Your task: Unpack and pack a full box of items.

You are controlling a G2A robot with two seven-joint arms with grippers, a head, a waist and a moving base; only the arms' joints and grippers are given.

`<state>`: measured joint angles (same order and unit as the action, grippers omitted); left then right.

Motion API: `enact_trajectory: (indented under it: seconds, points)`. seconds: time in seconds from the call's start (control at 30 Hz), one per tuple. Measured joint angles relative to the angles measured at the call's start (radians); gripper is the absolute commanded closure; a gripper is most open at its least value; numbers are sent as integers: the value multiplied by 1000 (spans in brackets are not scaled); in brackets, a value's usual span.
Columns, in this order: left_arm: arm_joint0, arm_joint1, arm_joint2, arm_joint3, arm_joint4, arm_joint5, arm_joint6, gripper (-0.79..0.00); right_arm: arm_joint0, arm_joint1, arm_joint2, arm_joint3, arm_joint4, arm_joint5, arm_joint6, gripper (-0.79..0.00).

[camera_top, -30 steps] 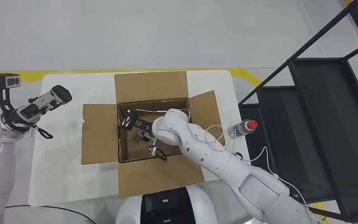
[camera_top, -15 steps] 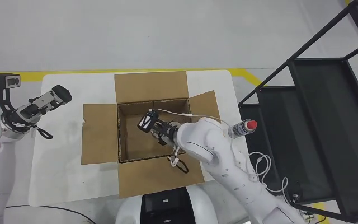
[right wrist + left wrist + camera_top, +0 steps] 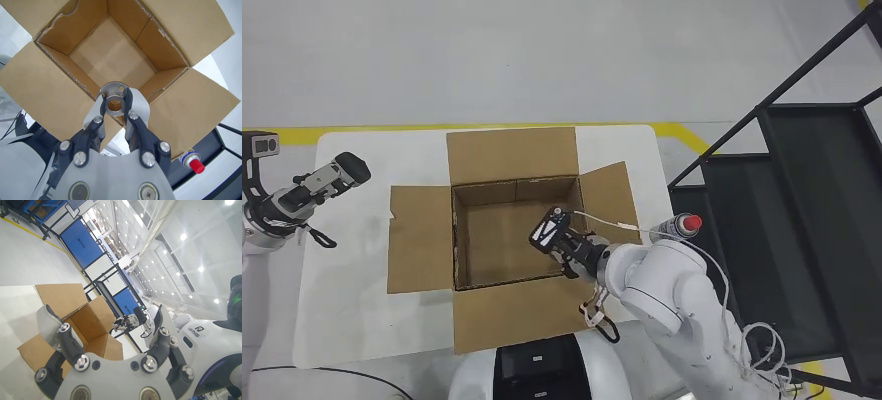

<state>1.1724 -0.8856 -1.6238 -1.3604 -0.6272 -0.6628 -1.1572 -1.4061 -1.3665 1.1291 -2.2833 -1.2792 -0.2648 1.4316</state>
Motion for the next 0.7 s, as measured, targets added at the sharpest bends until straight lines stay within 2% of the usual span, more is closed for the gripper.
enact_trajectory:
  seconds: [0.7]
  points:
    - [0,0,0,0,0,0,0,-785,-24,5,12,-12,23,-5,-20,0]
